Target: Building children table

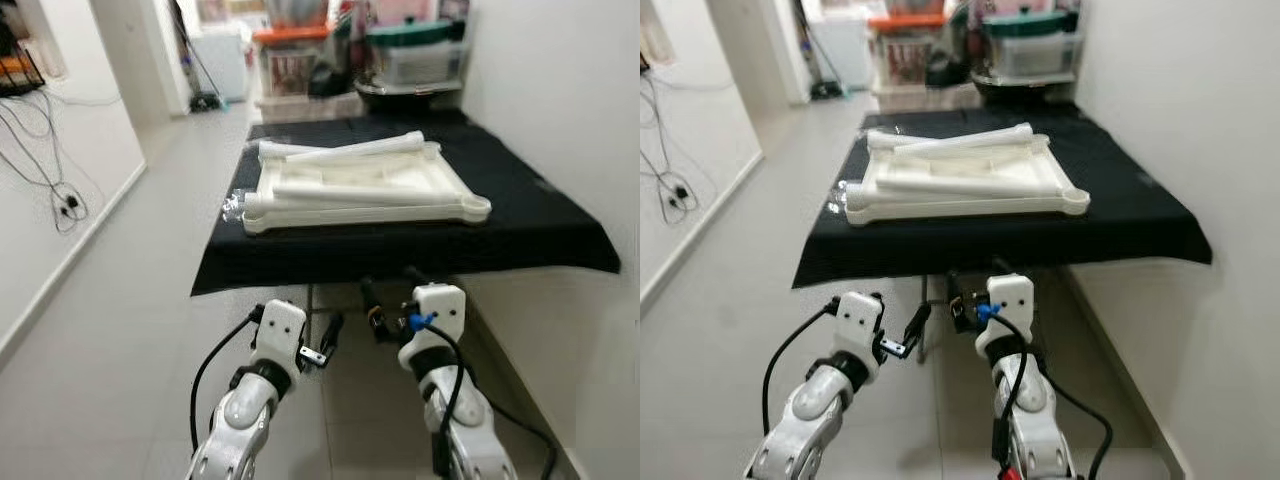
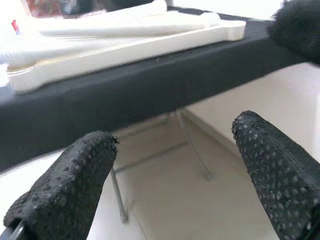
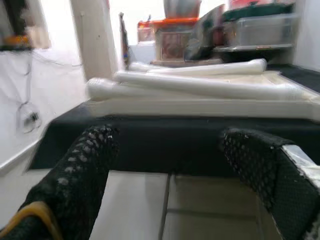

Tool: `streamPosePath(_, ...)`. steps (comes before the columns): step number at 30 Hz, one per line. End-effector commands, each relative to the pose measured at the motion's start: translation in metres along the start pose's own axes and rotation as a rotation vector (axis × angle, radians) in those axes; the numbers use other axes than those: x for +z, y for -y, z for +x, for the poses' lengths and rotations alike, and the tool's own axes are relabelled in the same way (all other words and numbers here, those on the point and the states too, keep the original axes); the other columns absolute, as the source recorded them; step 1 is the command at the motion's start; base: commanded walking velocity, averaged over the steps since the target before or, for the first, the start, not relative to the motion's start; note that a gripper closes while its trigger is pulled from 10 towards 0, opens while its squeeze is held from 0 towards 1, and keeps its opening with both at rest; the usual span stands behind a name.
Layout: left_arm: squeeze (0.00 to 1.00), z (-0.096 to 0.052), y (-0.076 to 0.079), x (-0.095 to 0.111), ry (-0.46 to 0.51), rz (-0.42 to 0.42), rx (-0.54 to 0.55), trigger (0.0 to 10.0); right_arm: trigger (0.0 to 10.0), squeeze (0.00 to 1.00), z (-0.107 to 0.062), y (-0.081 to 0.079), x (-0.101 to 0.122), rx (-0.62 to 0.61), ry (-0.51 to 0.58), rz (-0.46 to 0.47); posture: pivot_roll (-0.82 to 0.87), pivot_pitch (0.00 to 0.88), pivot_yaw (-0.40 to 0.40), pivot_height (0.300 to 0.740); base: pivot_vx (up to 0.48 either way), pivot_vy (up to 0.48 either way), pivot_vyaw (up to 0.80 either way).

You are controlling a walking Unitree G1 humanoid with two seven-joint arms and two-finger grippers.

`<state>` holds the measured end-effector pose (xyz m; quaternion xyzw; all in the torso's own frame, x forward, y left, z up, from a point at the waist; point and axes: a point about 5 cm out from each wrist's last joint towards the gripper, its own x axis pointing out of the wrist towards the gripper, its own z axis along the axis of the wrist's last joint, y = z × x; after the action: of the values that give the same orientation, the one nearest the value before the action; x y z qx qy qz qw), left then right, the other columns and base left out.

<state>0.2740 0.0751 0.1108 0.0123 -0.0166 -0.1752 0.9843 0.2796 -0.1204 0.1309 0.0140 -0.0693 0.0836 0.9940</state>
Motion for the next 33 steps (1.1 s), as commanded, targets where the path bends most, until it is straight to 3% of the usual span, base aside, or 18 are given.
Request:
streamPosePath(1, 0.00, -0.002, -0.003, -0.004, -0.021, 0.005, 0.017, 10.0, 10.0, 0.00, 0.000, -0.004, 0.000, 0.015, -0.002, 0.004, -0.05, 0.000, 0.017, 0.740, -0.307, 0.000, 0.00)
streamPosePath(12, 0.00, -0.003, -0.002, -0.004, -0.023, 0.014, 0.020, 10.0, 10.0, 0.00, 0.000, -0.004, -0.003, 0.021, -0.013, 0.005, -0.05, 0.000, 0.016, 0.740, -0.056, 0.000, 0.00)
streamPosePath(18, 0.00, -0.002, -0.004, -0.001, 0.003, -0.031, 0.023, 10.0, 10.0, 0.00, 0.001, -0.006, -0.006, 0.030, -0.026, 0.000, -0.04, 0.000, 0.018, 0.740, 0.000, 0.000, 0.00)
streamPosePath(26, 0.00, -0.003, -0.023, -0.003, 0.008, -0.114, 0.138, 10.0, 10.0, 0.00, -0.002, -0.018, -0.010, 0.055, -0.036, -0.016, -0.01, 0.000, 0.073, 0.740, 0.000, 0.000, 0.00)
streamPosePath(28, 0.00, -0.006, -0.032, -0.004, 0.003, -0.114, 0.185, 10.0, 10.0, 0.00, -0.003, -0.021, -0.011, 0.054, -0.038, -0.019, -0.02, 0.000, 0.102, 0.740, 0.000, 0.000, 0.00)
streamPosePath(33, 0.00, -0.008, -0.034, -0.002, 0.016, -0.091, 0.191, 10.0, 10.0, 0.00, -0.003, -0.023, -0.010, 0.054, -0.036, -0.018, -0.01, 0.000, 0.090, 0.740, 0.000, 0.000, 0.00)
